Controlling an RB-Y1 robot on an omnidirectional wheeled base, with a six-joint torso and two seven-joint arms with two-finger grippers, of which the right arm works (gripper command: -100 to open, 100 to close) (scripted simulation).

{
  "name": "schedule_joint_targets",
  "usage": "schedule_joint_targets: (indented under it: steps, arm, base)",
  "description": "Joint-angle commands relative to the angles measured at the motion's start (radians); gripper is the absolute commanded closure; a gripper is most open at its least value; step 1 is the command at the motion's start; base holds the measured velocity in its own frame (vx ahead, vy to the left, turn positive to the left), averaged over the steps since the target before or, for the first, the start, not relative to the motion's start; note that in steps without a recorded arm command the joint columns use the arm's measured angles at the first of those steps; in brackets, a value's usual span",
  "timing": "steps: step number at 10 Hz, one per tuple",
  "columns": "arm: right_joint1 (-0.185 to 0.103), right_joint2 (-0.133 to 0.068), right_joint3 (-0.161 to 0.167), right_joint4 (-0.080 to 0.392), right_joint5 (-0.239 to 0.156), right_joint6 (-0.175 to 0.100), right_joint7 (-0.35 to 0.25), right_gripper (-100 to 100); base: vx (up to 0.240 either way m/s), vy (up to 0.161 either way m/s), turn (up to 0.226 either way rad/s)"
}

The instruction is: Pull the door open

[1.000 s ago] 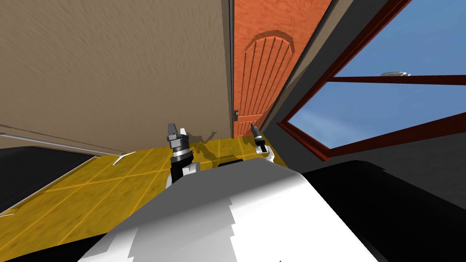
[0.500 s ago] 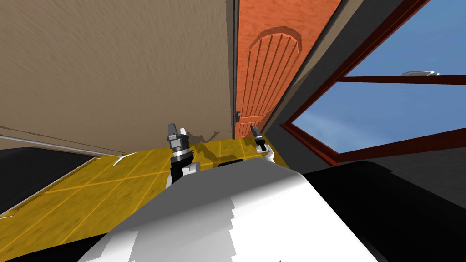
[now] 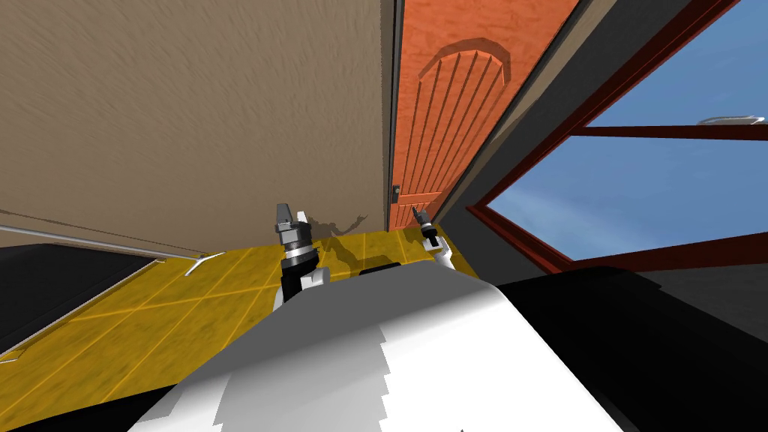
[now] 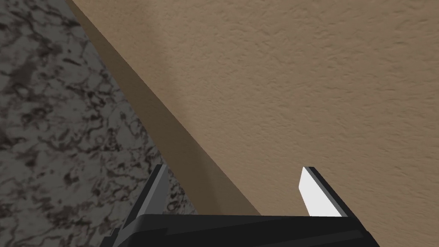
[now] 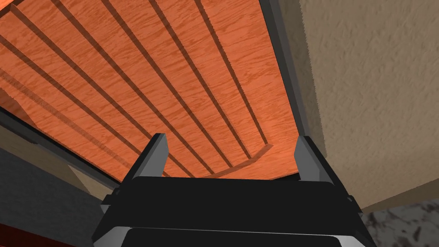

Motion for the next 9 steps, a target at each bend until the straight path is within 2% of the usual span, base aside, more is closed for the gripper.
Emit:
schedule_joint_targets:
  steps: [1, 9]
  arm:
    - [-0.023, -0.009, -0.013, 0.041, 0.022, -0.002, 0.022, -100]
    - [-0.117, -0.044, -0.07, 0.219, 0.119, -0.019, 0.114, -100]
  base:
    - [0.098, 0.035, 0.017]
    - [0.097, 0.04, 0.014]
